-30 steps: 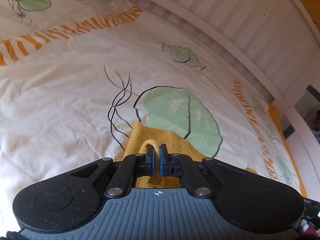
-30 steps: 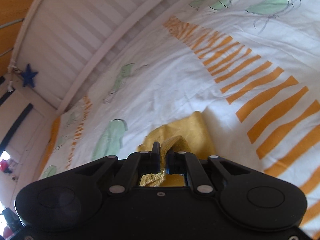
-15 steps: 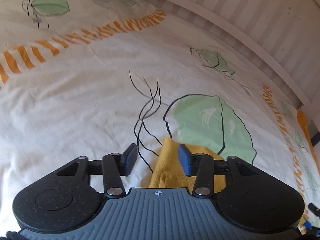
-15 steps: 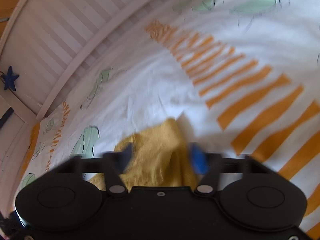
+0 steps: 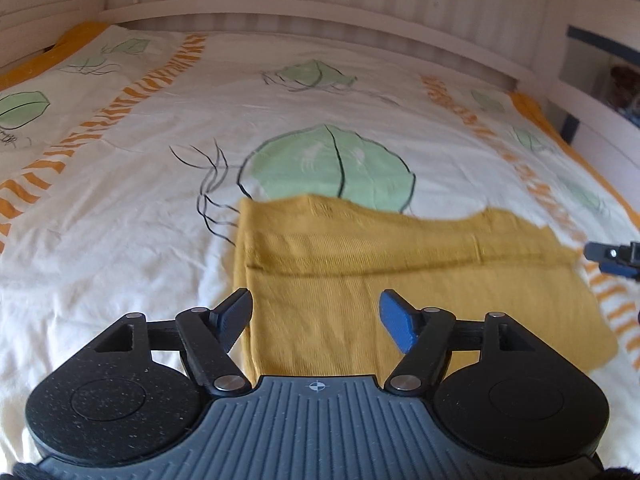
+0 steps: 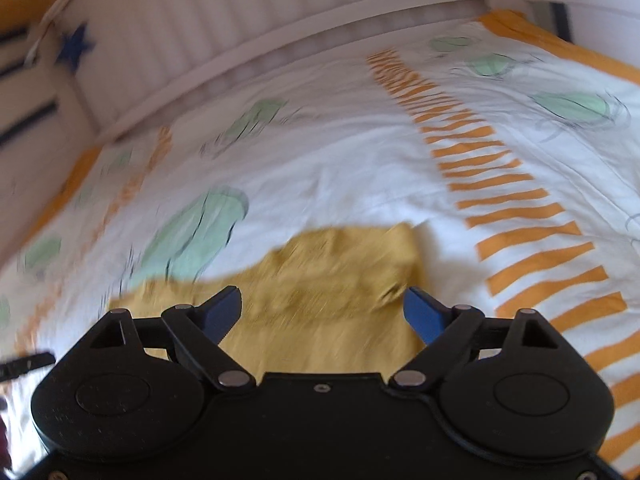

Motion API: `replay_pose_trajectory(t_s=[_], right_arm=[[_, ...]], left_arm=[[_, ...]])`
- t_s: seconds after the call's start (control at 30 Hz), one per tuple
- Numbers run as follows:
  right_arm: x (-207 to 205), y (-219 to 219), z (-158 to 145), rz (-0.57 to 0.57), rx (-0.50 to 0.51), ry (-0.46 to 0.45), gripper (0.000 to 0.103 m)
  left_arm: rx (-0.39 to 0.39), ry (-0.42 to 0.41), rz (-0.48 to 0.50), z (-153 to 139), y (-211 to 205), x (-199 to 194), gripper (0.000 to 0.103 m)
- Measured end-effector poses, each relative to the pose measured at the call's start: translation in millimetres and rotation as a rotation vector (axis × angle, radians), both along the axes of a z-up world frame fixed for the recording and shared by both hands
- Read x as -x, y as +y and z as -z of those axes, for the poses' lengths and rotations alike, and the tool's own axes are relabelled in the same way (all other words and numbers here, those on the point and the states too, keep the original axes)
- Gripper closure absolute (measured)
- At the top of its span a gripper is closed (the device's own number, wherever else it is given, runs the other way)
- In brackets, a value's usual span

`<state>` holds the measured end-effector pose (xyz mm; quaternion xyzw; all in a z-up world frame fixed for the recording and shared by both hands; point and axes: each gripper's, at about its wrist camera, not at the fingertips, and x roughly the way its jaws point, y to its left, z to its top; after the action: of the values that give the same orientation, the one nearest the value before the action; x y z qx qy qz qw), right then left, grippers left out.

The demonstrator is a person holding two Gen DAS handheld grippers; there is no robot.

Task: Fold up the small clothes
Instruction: 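Fold the held hem up over the body with both grippers, release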

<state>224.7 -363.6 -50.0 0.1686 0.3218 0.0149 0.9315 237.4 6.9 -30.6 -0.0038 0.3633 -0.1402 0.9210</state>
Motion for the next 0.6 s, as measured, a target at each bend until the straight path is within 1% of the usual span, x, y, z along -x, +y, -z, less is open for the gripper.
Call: replay_pose_trajectory(t_s=[0.07,0.13,0.23,0.3,0.37,0.43,0.5,0.6], right_arm=[[1.1,19.9,2.0,-0.041,0.055,0.017,0.013],[-0.6,38.6,5.4,-0.082,0.107,0.026,0.013],[-8.6,63.4,10.8,-0.135,0.169,0.039,0.013],[-17.4,75.8,15.5,-0.154,0.191,0.051,0.013],[-26.5,87.6,21.4,-0.164,0.216,0.069,0.013],[-37.1,97.5,28.9,-0.166,0.252,0.096,0.013],[-49.3,103.7,37.9,-0.166,0.280,0.129,0.013],[-68.1,105.8,44.7,-0.141,0.301,0.141,0.011]], left_arm=[[-0.038,0.004,0.010,11.4,-3.4,-2.7,0.034],[-0.050,0.014,0.007,21.6,-1.5,-5.7,0.035],[-0.040,0.038,0.002,34.3,5.4,-10.6,0.035],[-0.032,0.054,0.005,42.3,9.7,-14.7,0.035],[-0.013,0.087,0.005,50.0,13.8,-19.2,0.034],[0.002,0.107,0.008,51.0,15.4,-24.3,0.034],[-0.010,0.101,0.035,46.5,13.8,-27.0,0.034],[-0.012,0.101,0.052,46.3,16.0,-29.1,0.034]])
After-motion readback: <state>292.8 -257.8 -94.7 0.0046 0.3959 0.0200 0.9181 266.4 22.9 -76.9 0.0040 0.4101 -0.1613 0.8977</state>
